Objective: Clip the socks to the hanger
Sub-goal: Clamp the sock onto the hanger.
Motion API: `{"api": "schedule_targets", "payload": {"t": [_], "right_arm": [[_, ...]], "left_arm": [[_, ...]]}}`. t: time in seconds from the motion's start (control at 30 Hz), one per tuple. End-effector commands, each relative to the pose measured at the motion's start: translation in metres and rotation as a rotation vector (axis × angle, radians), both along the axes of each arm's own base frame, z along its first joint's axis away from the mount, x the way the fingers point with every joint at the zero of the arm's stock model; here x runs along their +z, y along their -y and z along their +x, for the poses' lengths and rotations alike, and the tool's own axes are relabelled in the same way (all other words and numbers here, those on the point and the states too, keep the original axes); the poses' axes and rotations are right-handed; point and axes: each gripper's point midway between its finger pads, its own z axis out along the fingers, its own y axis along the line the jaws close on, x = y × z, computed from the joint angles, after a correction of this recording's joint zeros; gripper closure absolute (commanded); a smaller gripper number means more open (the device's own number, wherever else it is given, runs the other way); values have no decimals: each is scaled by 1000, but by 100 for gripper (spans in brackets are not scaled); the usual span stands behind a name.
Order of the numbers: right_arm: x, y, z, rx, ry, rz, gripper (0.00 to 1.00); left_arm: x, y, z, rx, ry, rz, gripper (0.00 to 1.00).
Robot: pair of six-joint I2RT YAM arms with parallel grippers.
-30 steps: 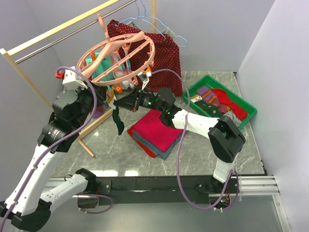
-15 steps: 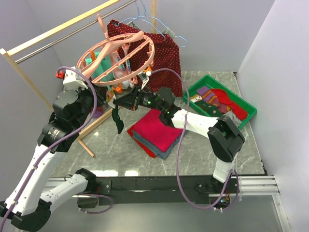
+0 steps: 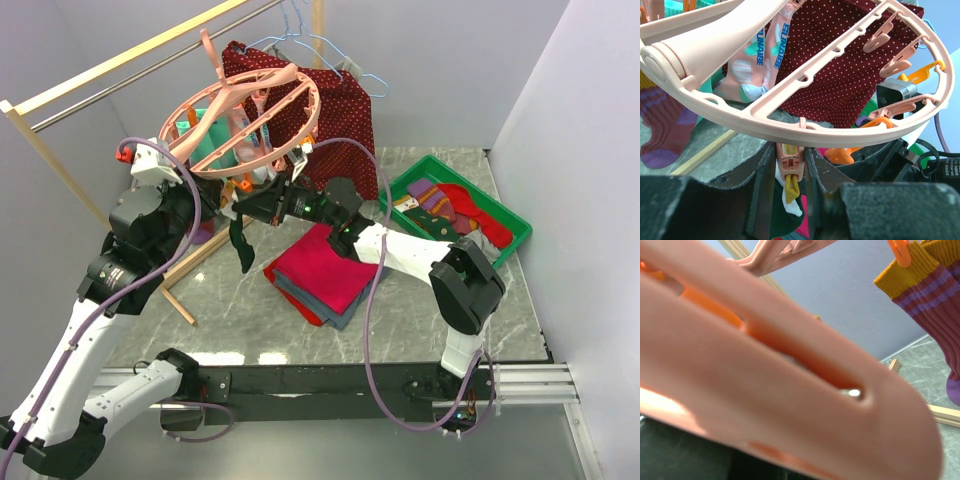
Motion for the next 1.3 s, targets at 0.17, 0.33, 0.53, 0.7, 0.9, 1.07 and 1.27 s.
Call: {"api": "schedule_targets", "payload": {"t": [0.17, 0.33, 0.53, 0.7, 0.9, 1.07, 1.27], "right_arm": [[34, 1, 1, -16, 66, 74, 100], [32, 2, 1, -22, 66, 69, 87], [31, 9, -3, -32, 74, 57, 53], [15, 20, -7, -80, 101, -20, 38], [-5, 45, -10, -183, 158, -154, 27], [-10, 71, -17, -253, 204, -225, 22], [-7, 94, -24, -321, 260, -267, 21]], "left_arm": [[1, -1, -6, -8, -4, -8, 57], [5, -3, -9, -2, -2, -15, 30], [10, -7, -17, -2, -14, -24, 14], [19, -12, -31, -7, -10, -40, 12], [32, 6, -49, -127, -19, -103, 17], [39, 23, -51, -203, -46, -154, 21], [52, 32, -52, -225, -37, -190, 28]]}}
